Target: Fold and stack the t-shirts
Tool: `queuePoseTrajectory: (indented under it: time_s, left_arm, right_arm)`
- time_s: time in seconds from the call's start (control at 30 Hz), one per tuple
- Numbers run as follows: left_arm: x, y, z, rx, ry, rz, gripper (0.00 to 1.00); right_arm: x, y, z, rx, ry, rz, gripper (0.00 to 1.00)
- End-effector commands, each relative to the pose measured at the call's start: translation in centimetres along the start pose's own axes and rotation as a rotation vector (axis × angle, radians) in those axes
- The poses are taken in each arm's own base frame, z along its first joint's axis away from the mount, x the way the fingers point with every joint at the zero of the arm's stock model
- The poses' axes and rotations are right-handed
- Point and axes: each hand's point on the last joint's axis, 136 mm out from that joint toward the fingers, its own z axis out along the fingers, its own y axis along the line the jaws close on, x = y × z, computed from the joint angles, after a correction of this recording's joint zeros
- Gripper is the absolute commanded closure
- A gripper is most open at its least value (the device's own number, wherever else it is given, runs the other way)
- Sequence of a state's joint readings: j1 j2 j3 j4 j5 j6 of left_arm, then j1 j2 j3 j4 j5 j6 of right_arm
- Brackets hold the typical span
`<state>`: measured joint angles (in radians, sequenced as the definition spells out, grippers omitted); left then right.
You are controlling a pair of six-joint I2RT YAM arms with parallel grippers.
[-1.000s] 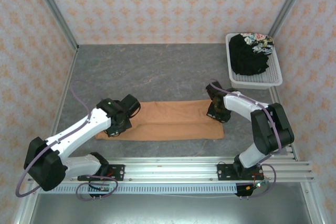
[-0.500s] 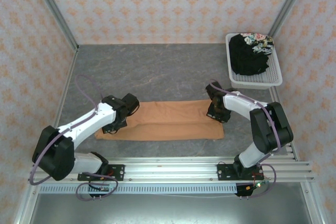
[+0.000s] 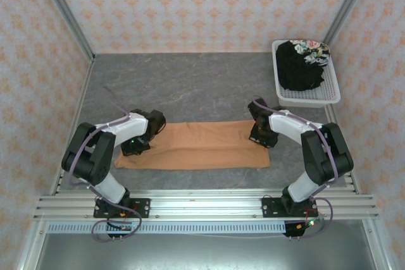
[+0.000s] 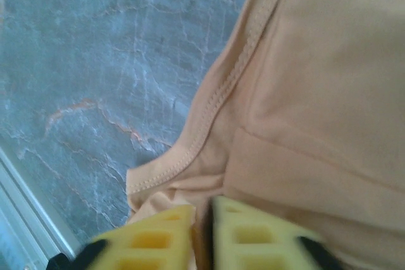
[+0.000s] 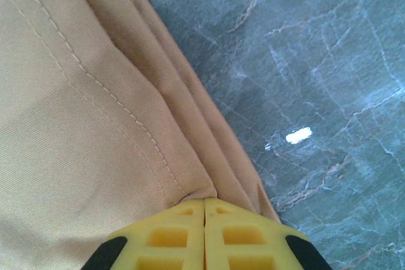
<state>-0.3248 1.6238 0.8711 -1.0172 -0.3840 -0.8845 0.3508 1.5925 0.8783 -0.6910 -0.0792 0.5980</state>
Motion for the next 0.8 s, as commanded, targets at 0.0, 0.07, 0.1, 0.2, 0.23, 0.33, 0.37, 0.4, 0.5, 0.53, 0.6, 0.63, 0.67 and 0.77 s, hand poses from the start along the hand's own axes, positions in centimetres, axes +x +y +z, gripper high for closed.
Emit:
queuePoseTrajectory:
  time_s: [0.0, 0.07, 0.1, 0.2, 0.23, 0.33, 0.37, 0.4, 0.5, 0.53, 0.6, 0.63, 0.67, 0.77]
  left_arm:
    - [-2.6, 1.5, -1.0, -0.046, -0.059, -0.07, 0.57]
    - [-2.7, 1.9, -1.2, -0.017, -0.036, -0.116, 0.48]
    - [-2.8, 2.1, -1.6, 0.003, -0.03, -0.141, 0.45]
    - [-2.9, 2.6, -3.6, 0.112, -0.035, -0.226, 0.39]
    - [-2.7, 2.3, -4.4, 0.178, -0.027, -0.258, 0.39]
    - [-1.3, 0.3, -6.1, 0.393, 0.038, -0.312, 0.43]
    - [-0.5, -0.8, -6.4, 0.457, 0.076, -0.316, 0.46]
    - [0.3, -1.6, -6.6, 0.499, 0.116, -0.314, 0.5]
    - [2.6, -3.1, -6.4, 0.529, 0.222, -0.303, 0.64]
    - [3.3, -3.4, -6.1, 0.522, 0.251, -0.301, 0.68]
    - [3.9, -3.7, -5.0, 0.489, 0.278, -0.302, 0.72]
    - [3.9, -3.8, -4.5, 0.467, 0.283, -0.3, 0.74]
    - [3.7, -3.9, -4.1, 0.452, 0.284, -0.3, 0.74]
    - [3.0, -4.0, -2.4, 0.39, 0.279, -0.311, 0.76]
  right_arm:
    - [0.6, -1.2, 0.3, 0.046, 0.031, -0.013, 0.91]
    - [0.1, -0.8, -0.7, 0.021, 0.007, -0.023, 0.9]
    - [-0.2, -0.6, -1.3, 0.005, -0.005, -0.028, 0.89]
    - [-0.9, 0.0, -3.5, -0.044, -0.05, -0.052, 0.87]
    - [-1.0, 0.2, -4.1, -0.062, -0.063, -0.059, 0.86]
    - [-1.1, 1.0, -5.3, -0.124, -0.085, -0.081, 0.85]
    - [-1.1, 1.4, -5.6, -0.145, -0.09, -0.09, 0.84]
    - [-1.1, 1.7, -5.7, -0.161, -0.092, -0.1, 0.84]
    - [-1.0, 2.6, -5.7, -0.207, -0.089, -0.12, 0.86]
    - [-1.1, 2.8, -5.5, -0.207, -0.087, -0.126, 0.87]
    - [-1.2, 3.0, -5.0, -0.201, -0.077, -0.138, 0.89]
    - [-1.4, 3.2, -4.8, -0.197, -0.077, -0.144, 0.89]
    - [-1.6, 3.3, -4.6, -0.194, -0.075, -0.148, 0.89]
    - [-2.2, 3.4, -3.6, -0.167, -0.069, -0.146, 0.9]
